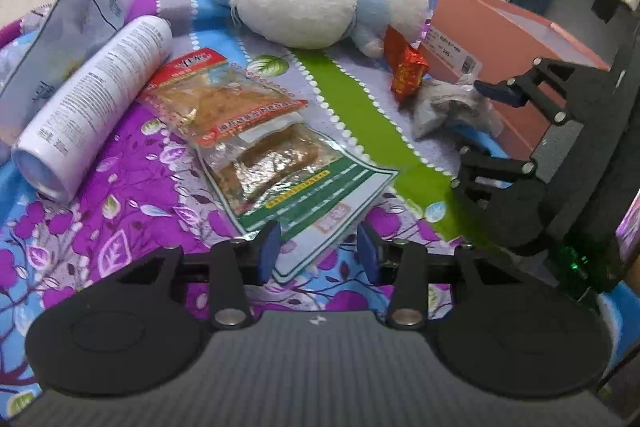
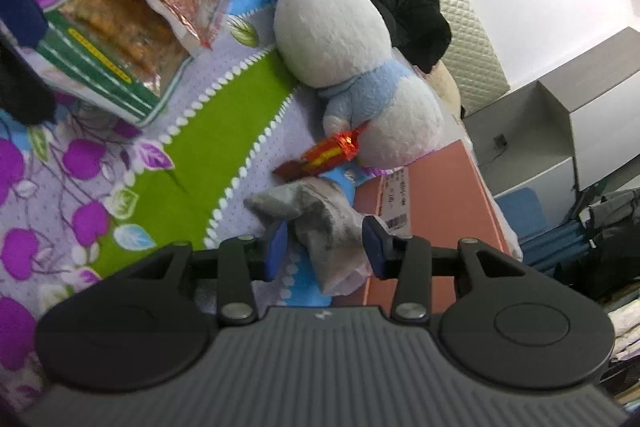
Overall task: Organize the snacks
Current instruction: 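Grasp the silver foil snack bag beside the box with the right tool, then grasp the clear green-labelled snack bag with left tool while right tool holds foil bag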
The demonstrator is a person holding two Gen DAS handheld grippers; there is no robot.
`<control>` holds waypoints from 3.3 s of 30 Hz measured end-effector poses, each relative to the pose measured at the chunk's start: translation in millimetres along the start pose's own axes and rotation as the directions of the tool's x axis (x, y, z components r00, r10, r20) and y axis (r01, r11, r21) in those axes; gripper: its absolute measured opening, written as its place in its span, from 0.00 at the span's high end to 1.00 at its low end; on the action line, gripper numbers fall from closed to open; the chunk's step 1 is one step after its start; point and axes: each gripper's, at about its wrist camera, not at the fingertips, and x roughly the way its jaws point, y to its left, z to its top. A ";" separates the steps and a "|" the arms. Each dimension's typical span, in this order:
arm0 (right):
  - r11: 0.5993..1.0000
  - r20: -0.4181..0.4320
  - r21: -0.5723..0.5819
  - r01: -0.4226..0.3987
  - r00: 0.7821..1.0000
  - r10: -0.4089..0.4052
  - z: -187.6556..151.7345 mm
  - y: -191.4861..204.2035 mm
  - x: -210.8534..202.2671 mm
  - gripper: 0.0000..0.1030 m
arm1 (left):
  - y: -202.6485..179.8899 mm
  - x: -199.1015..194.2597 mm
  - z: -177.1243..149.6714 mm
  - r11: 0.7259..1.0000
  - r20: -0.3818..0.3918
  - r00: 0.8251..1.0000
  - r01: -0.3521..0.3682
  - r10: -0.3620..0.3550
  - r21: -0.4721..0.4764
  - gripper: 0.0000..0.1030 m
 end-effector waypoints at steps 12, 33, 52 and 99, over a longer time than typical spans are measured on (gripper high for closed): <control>1.000 0.030 -0.009 -0.024 0.999 0.024 0.8 -1.1 -12.7 0.79 | -11.9 3.2 -1.0 0.998 0.000 1.000 -0.026 0.026 0.054 0.92; 0.973 0.078 0.083 -0.213 0.975 0.207 -31.2 -13.6 -91.0 0.82 | -52.7 -81.6 -36.7 0.999 -0.003 0.999 -0.037 0.037 -0.018 0.95; 0.901 0.109 0.148 -0.408 0.912 0.395 -88.0 -19.7 -188.3 0.82 | -110.0 -164.2 -111.6 0.991 -0.029 0.998 -0.054 0.051 -0.125 0.95; 0.620 0.270 0.423 -0.661 0.745 0.610 -134.7 -40.5 -136.7 0.36 | -44.7 -116.6 -105.1 0.698 -0.231 0.966 -0.246 0.118 -0.673 0.05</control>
